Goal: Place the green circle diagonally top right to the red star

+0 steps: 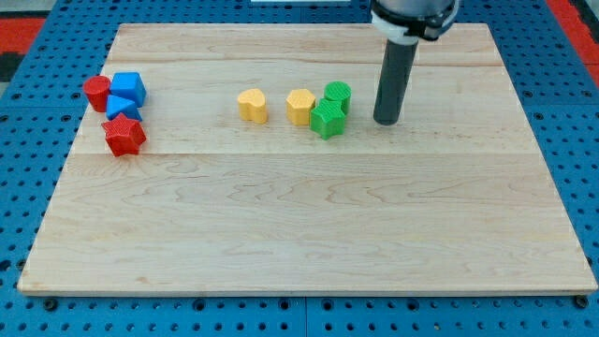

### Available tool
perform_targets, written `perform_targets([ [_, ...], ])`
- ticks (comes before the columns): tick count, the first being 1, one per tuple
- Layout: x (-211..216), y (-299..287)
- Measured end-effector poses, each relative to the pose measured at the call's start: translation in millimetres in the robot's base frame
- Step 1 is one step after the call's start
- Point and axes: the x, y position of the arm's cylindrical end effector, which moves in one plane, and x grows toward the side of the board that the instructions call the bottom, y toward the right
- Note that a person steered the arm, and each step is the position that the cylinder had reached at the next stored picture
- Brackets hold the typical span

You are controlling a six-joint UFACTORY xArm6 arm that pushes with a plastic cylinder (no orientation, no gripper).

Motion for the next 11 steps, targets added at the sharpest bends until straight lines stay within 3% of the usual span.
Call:
perform_targets([
  [1,-17,-1],
  [2,-19,-76],
  [4,-23,-64],
  [5,23,-50],
  [6,76,-76],
  [8,86,-308],
  [9,80,-388],
  [11,31,-338],
])
